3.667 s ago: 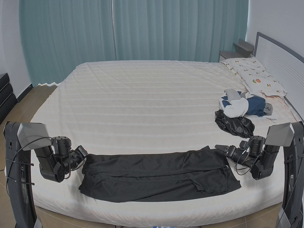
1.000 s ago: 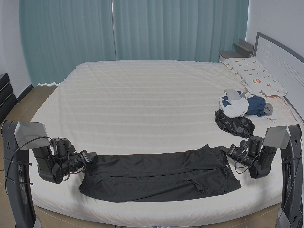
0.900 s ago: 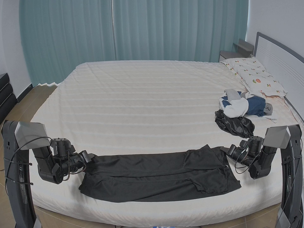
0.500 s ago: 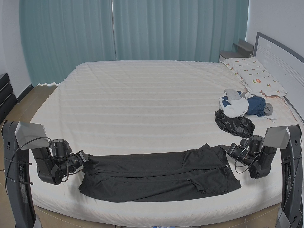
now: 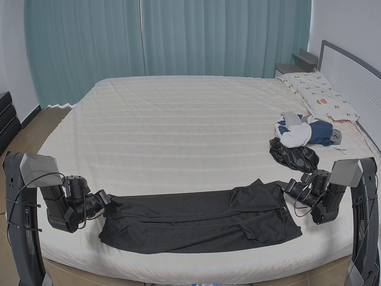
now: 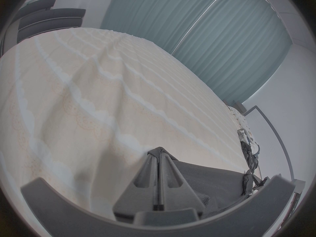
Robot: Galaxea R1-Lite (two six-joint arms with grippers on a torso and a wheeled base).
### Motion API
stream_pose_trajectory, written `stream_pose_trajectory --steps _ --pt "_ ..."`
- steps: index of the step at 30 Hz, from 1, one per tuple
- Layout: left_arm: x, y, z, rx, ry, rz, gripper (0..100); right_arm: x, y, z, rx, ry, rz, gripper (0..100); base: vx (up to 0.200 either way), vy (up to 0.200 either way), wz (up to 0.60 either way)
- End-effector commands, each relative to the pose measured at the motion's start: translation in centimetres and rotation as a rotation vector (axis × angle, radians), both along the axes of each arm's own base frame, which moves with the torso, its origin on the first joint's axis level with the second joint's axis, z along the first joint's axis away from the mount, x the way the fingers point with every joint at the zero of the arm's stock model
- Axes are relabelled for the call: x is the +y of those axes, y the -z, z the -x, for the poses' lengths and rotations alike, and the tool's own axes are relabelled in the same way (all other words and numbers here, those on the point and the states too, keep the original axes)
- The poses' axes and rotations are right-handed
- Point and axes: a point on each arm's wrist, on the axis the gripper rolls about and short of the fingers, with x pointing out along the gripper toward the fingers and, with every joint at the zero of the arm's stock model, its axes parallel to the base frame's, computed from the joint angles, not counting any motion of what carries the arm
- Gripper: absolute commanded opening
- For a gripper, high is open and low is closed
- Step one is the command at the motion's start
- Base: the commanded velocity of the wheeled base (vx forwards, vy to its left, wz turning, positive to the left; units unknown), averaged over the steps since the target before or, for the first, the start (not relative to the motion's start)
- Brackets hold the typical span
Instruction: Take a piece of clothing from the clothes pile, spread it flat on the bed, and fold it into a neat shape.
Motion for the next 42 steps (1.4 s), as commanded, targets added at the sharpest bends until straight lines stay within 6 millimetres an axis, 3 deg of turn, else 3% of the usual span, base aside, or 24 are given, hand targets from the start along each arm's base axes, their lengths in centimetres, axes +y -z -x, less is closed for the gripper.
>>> stream_pose_trajectory --steps 1,3,4,9,11,19,26,33,42 --pt "-0.1 0.1 0.0 0.002 0.002 0.001 100 0.0 0.2 -0.1 0.002 -0.001 0.001 0 0.0 0.0 0.0" --pt "-0.1 0.0 0.0 0.001 0.002 0.001 100 0.1 0.3 -0.1 0.003 -0.002 0.001 0 0.0 0.0 0.0" --pt "-0.1 0.1 0.0 0.002 0.002 0.001 100 0.1 0.3 0.0 0.003 -0.002 0.001 100 0.0 0.0 0.0" --pt "-0.1 0.1 0.1 0.004 0.002 0.001 100 -0.1 -0.6 0.3 -0.02 0.002 -0.001 100 0.0 0.0 0.0" --pt "-0.1 0.1 0.2 0.01 0.002 0.003 100 -0.6 -2.2 1.5 -0.035 0.003 -0.005 100 0.0 0.0 0.0" --pt "-0.1 0.1 0.2 0.01 0.001 0.004 100 -0.3 -4.3 5.2 0.015 -0.104 -0.045 100 0.0 0.0 0.0" --pt "-0.1 0.1 0.2 0.01 0.001 0.004 100 1.4 -2.6 6.1 0.09 -0.189 -0.056 100 0.0 0.0 0.0" --pt "0.0 0.1 0.2 0.01 0.0 0.004 100 1.5 -0.8 6.5 0.108 -0.219 0.008 100 0.0 0.0 0.0" --pt "0.0 0.1 0.2 0.01 -0.001 0.006 100 0.9 -1.7 6.4 0.082 -0.202 0.018 100 0.0 0.0 0.0"
